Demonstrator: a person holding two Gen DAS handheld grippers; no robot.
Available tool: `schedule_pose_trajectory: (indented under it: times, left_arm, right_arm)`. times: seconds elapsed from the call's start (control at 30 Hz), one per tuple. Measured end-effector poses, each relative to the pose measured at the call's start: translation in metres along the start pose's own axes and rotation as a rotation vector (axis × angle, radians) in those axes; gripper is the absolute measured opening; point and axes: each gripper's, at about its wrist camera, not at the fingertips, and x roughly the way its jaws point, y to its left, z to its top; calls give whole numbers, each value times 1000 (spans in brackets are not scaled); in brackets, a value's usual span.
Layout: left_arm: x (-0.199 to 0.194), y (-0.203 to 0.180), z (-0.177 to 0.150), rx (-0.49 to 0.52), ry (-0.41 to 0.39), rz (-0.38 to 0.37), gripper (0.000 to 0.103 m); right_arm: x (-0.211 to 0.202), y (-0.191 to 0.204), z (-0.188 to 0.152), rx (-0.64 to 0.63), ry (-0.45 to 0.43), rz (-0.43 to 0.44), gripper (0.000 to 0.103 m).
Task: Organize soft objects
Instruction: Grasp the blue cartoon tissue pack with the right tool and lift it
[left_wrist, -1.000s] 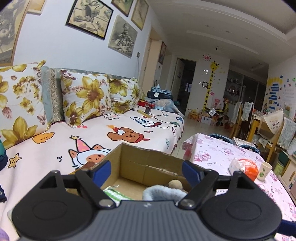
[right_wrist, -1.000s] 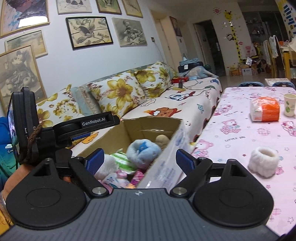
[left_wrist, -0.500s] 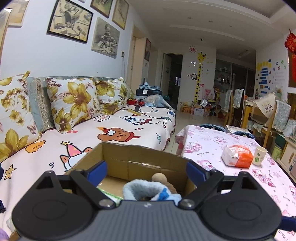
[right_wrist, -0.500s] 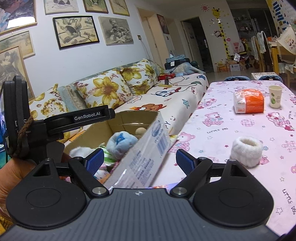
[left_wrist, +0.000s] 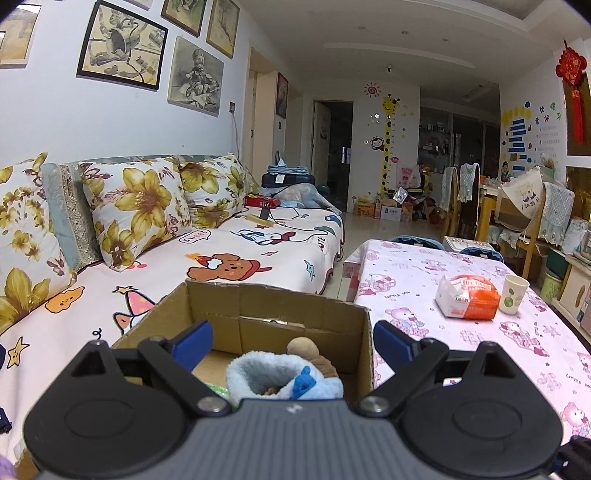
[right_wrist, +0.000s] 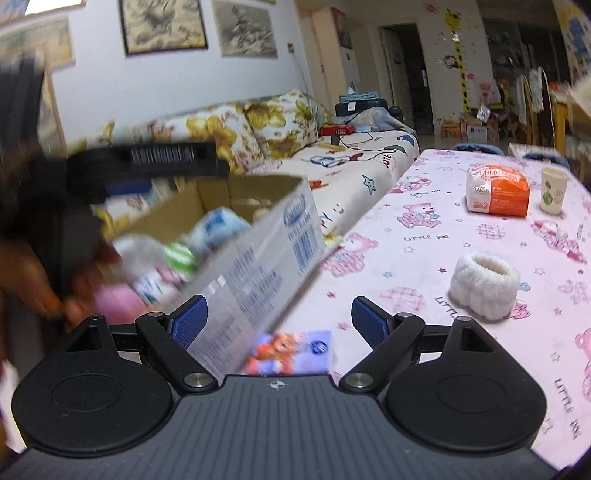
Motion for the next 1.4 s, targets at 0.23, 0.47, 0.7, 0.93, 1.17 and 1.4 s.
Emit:
schedule_pose_trajectory:
  times: [0.23, 0.47, 0.7, 0.93, 1.17, 1.4]
  left_arm:
    - [-2, -1, 1, 4, -3, 1, 94]
    - [-8, -3, 1, 6, -30, 4, 102]
    - [-11, -10, 0, 25, -40, -9, 102]
    - [-12, -16, -2, 41, -41, -13, 102]
    - [-12, -19, -3, 46, -40, -16, 102]
    - [-16, -28, -5, 44, -42, -35, 102]
  right_arm:
    - [33, -7, -17, -84, 86, 8, 103]
    - [59, -16, -22, -125, 153, 48, 103]
    - [67, -14, -23, -133, 187, 91, 103]
    - [75, -7, -25, -193, 200, 82, 103]
    - [79, -19, -22, -132, 203, 39, 103]
    - [62, -50, -26, -82, 186, -113, 103]
